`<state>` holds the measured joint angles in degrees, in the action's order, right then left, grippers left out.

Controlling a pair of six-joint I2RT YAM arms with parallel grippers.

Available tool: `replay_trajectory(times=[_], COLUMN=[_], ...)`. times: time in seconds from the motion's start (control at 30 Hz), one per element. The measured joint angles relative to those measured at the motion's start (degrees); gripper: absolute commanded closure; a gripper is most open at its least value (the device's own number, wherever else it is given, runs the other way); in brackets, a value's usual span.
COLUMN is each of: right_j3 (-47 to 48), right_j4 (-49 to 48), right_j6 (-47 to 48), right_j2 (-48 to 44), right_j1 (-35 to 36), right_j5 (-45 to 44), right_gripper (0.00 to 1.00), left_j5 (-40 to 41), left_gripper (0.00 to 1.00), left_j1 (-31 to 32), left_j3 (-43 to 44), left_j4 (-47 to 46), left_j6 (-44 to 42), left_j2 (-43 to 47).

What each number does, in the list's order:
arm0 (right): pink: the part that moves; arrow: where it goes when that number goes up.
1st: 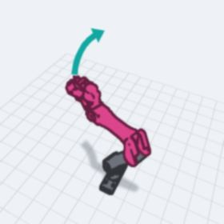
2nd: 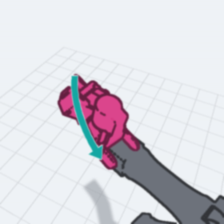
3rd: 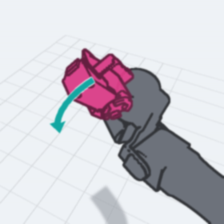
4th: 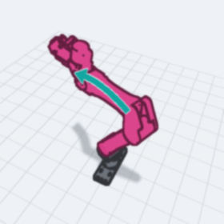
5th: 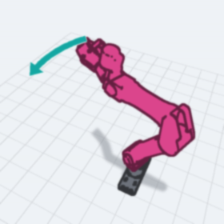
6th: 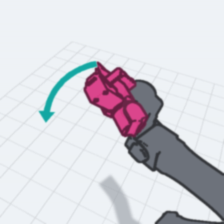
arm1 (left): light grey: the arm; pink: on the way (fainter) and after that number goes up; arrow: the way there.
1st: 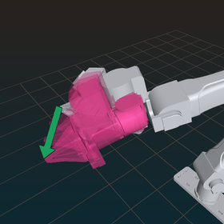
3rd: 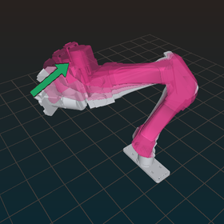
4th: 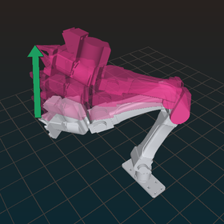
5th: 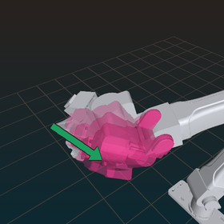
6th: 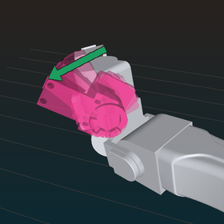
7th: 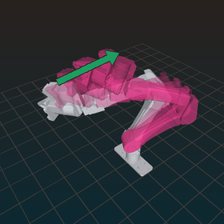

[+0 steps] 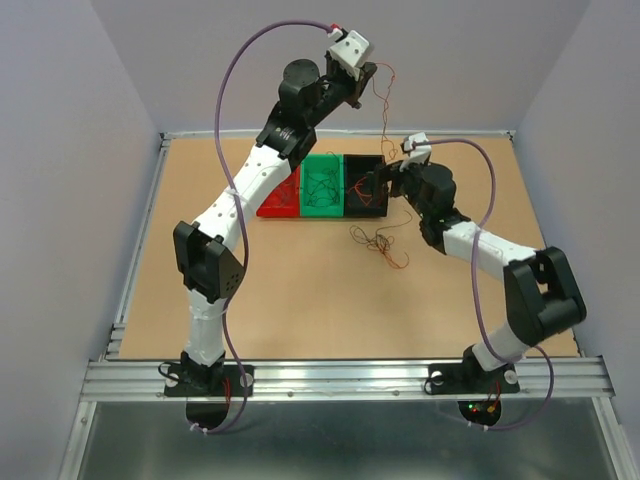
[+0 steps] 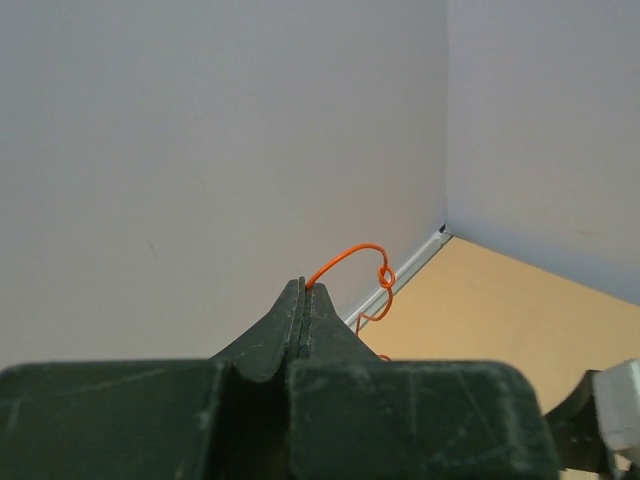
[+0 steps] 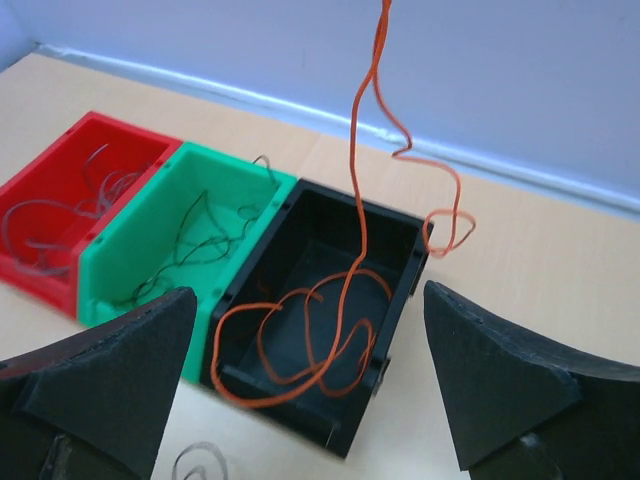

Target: Untangle the cables

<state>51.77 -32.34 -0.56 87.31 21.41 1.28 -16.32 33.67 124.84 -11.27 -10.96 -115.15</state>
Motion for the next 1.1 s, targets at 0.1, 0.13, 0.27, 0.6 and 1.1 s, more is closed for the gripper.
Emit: replay_trajectory(times=[0.1, 0.13, 0.27, 0.6, 1.1], right_j3=[5.0, 6.9, 13.9, 23.6, 23.7], right_j4=[-2.7, -3.1, -3.8, -5.4, -5.2], right_j6=[2.7, 3.8, 5.8, 4.4, 3.1], right_j2=[6.9, 9.2, 16.3, 25.0, 23.6], right_j1=[0.0, 0.0, -1.1, -9.8, -9.3], right_j5=[-1.7, -2.5, -3.1, 5.2, 2.2], right_gripper=[0.01, 0.02, 0.18, 0.93, 0.99], left_j5=[0.4, 0.5, 0.9, 1.4, 7.2], left_gripper=[1.0, 1.0, 1.0, 1.0, 1.0], left_j1=[0.0, 0.0, 0.0, 0.0, -0.2], left_j3=[-0.2, -0.3, -0.5, -0.7, -4.7], left_j4=[-0.1, -0.1, -0.1, -0.1, -0.9], left_j6=[-0.8, -1.0, -1.6, -1.9, -2.0], left_j2=[0.0, 0.0, 0.0, 0.0, 0.1])
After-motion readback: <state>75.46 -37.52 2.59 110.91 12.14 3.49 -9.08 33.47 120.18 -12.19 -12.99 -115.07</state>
